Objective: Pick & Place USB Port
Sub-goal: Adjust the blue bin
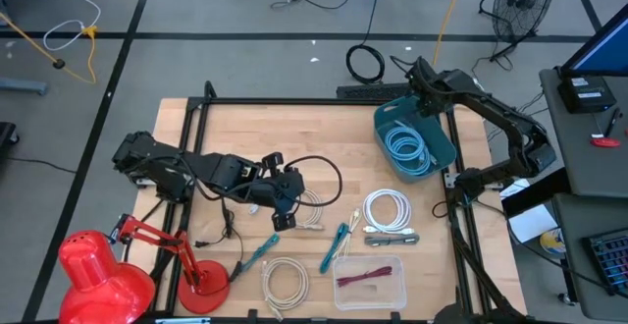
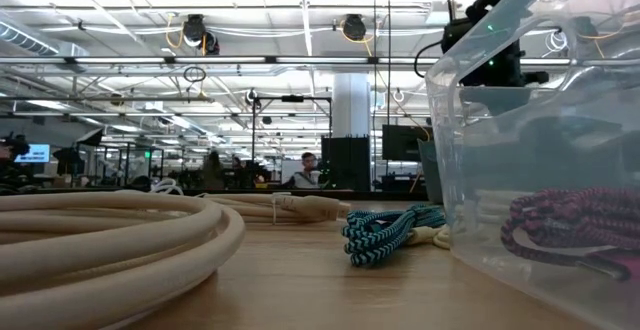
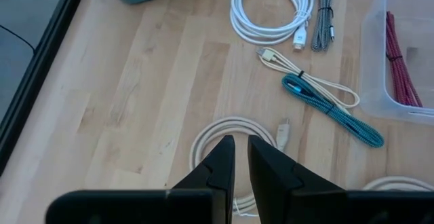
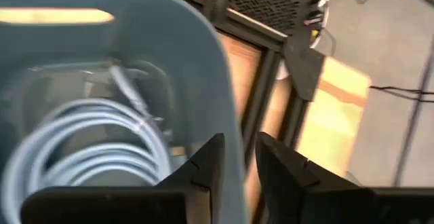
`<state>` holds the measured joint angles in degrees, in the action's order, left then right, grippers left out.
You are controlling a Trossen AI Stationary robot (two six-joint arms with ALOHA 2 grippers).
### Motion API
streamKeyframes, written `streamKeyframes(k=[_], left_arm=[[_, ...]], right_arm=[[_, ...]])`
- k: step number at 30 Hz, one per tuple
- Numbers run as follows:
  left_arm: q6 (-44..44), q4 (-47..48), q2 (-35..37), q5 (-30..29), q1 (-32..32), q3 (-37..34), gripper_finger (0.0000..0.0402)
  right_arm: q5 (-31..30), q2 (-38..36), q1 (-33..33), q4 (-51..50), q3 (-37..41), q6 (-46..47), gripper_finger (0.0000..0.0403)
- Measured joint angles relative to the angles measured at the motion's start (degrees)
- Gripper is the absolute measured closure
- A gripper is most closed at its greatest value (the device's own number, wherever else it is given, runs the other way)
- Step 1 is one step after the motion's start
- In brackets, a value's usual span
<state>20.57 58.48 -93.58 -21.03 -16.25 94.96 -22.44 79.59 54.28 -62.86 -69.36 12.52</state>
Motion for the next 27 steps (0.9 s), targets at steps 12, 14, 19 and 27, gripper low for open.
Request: streamKeyframes(k=[12,14,19,27], left_arm=[[0.52,1.92,0.00,0.14,-0.04,0.00,0.0355],[0.54,1.93,0.00,0.17,-0.24,0.00,0.0355],[0.82,2.12,0.00,0.17,-0.35,0.00,0.0355],[1.19,2.54,0.00,0.17,-0.39,0.00,0.0355]], right_arm=[[0.13,3.23,0.92,1.39,0.02,-0.77,0.0323],[0.25,3.71,0.98,1.31,0.02,-0.79,0.0323],[3.48,4.95,2.70,1.38,0.06,-1.07,0.0323],[3.94,5.01,3.13,2.04,0.63,-1.69,0.0323]])
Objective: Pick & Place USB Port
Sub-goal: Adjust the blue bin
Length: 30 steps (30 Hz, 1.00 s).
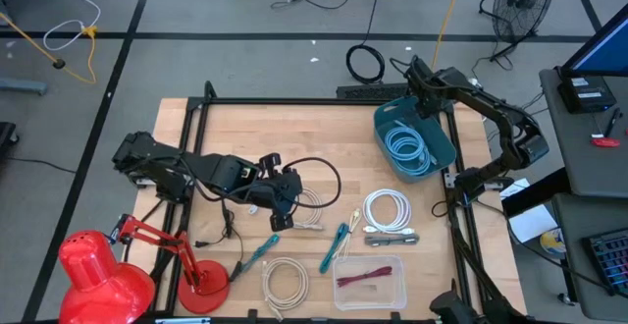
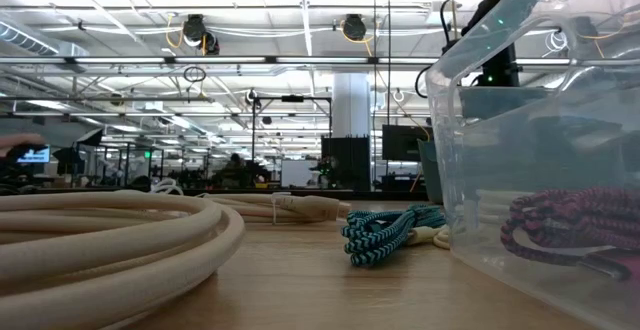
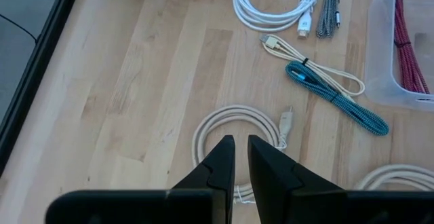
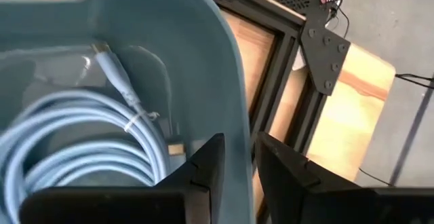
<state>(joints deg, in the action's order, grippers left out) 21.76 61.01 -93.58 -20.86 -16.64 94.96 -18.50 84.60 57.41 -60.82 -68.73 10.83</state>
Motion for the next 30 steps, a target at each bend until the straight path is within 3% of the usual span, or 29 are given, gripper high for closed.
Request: streamKeyframes(k=[13,30], left_arm=[[0.19,-0.10,0.00,-0.02,0.00,0.00,0.0355],[-0.06,-1.11,0.00,-0.20,0.15,0.00,0.0355]], right_arm=[[0.77,-0.13,-0.04,0.62,1.22,-1.26,0.0392],[6.41,-0.17,-2.17,1.34,1.22,-11.63,0.0398]])
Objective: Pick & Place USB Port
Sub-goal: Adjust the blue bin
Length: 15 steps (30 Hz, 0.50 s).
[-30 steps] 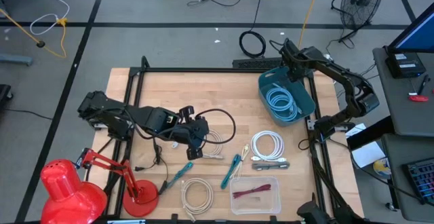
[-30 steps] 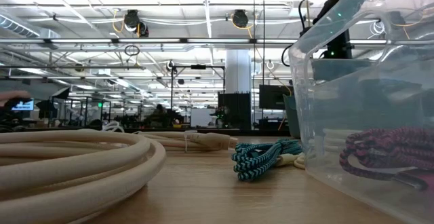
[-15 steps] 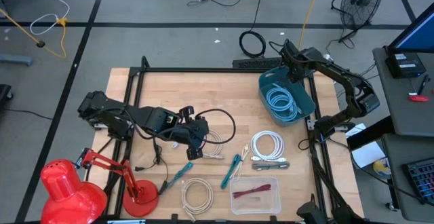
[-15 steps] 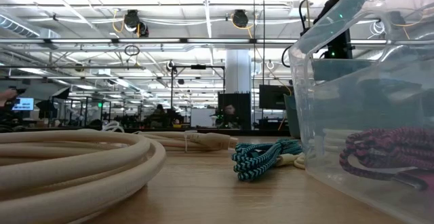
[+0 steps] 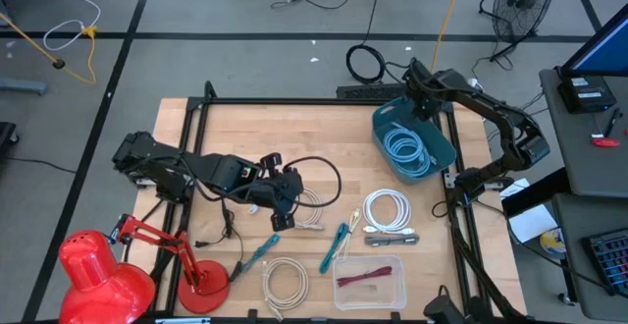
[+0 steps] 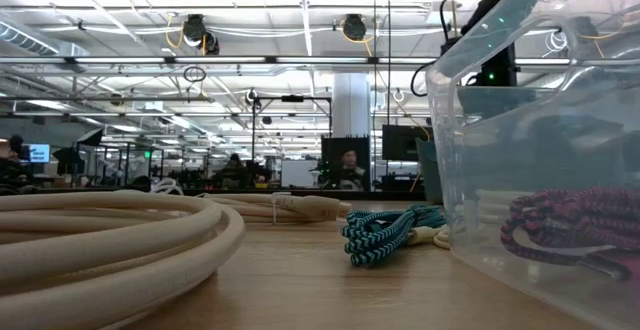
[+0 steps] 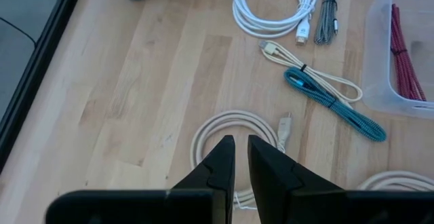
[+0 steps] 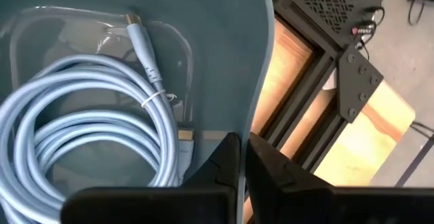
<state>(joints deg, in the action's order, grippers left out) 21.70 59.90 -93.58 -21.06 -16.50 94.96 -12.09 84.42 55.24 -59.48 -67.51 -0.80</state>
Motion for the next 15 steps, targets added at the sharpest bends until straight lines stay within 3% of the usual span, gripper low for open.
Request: streamKeyframes(k=[15], left_arm=[[-0.49,0.00,0.00,0.00,0.03,0.00,0.0355]], right_arm=[[0.34,0.09,-3.18,1.32,0.07,-10.15,0.0398]])
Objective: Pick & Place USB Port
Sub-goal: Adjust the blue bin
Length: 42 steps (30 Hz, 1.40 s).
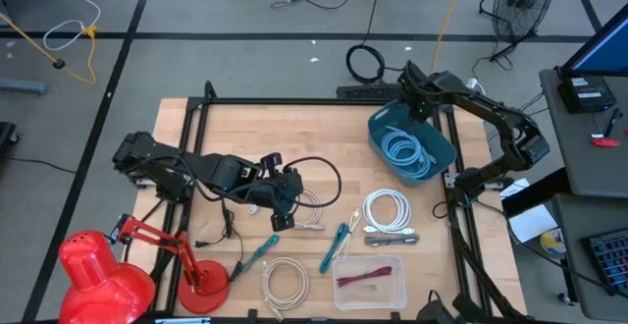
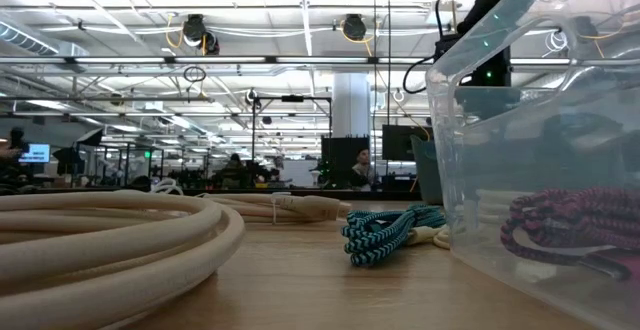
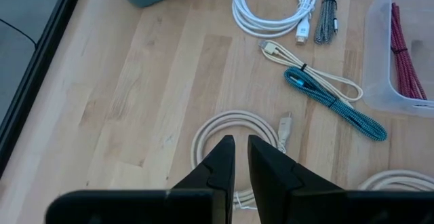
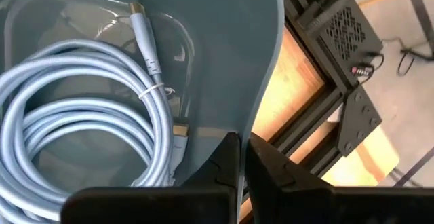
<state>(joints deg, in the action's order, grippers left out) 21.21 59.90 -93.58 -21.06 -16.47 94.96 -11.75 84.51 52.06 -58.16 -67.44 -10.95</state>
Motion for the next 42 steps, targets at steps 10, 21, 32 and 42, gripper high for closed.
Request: streamKeyframes(k=[10,21,32,42], left_arm=[[-0.69,0.00,0.00,0.02,0.55,0.00,0.0355],[-1.19,0.02,0.00,0.07,0.55,0.00,0.0355],[-1.59,0.04,0.00,0.19,0.55,0.00,0.0355],[-1.24,0.04,-0.20,0.22,0.55,0.00,0.0355]], right_arm=[[0.26,0.07,-5.14,2.50,0.04,-8.15,0.0399],[0.55,0.13,-11.32,6.08,0.11,-17.12,0.0400],[0.63,0.17,-14.41,8.63,0.11,-24.58,0.0402],[0.48,0.22,-14.41,10.96,-1.36,-32.73,0.0403]])
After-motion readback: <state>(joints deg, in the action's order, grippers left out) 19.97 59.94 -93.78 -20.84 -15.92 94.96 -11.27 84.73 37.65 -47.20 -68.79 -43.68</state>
